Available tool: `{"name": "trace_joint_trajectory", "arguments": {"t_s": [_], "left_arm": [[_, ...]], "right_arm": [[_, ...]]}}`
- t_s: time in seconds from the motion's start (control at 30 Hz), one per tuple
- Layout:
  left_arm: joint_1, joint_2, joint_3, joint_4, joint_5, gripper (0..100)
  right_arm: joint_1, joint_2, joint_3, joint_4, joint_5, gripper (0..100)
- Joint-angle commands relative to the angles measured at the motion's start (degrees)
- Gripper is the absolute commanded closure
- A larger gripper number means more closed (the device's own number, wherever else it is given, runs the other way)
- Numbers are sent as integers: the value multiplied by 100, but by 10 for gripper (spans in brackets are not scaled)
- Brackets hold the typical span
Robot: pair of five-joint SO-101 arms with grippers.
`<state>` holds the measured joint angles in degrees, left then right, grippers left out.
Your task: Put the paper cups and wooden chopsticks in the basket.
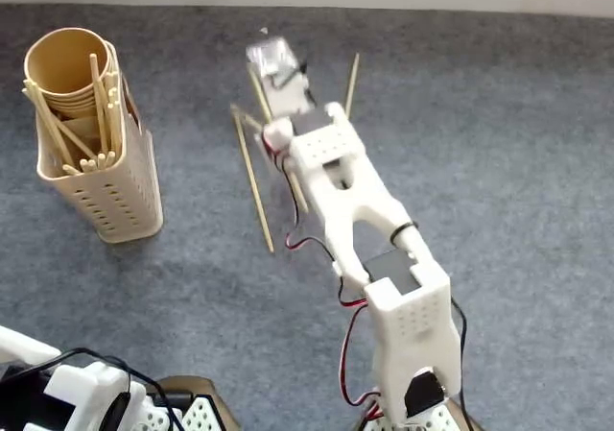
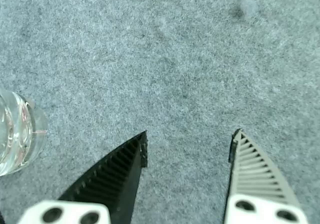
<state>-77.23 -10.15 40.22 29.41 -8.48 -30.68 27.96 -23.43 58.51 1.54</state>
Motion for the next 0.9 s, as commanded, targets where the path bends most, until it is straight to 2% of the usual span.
{"name": "trace_joint_trajectory", "arguments": {"t_s": [0.0,0.2,0.37,0.53,0.8,0.87], "left_arm": [[-40,-171,-48,-70,26,721],[-31,-198,-48,-70,26,722],[-31,-198,-48,-62,26,722],[-31,-198,-48,-62,26,722],[-40,-198,-40,-53,26,723],[-40,-189,-40,-44,-9,723]], "right_arm": [[101,-92,-1824,479,44,994],[136,-84,-3547,866,-88,994],[154,-84,-4426,892,-519,994],[127,-66,-5112,1358,-519,994],[-418,-40,-6475,1569,-800,994],[-409,-31,-6633,1543,-1081,994]]}}
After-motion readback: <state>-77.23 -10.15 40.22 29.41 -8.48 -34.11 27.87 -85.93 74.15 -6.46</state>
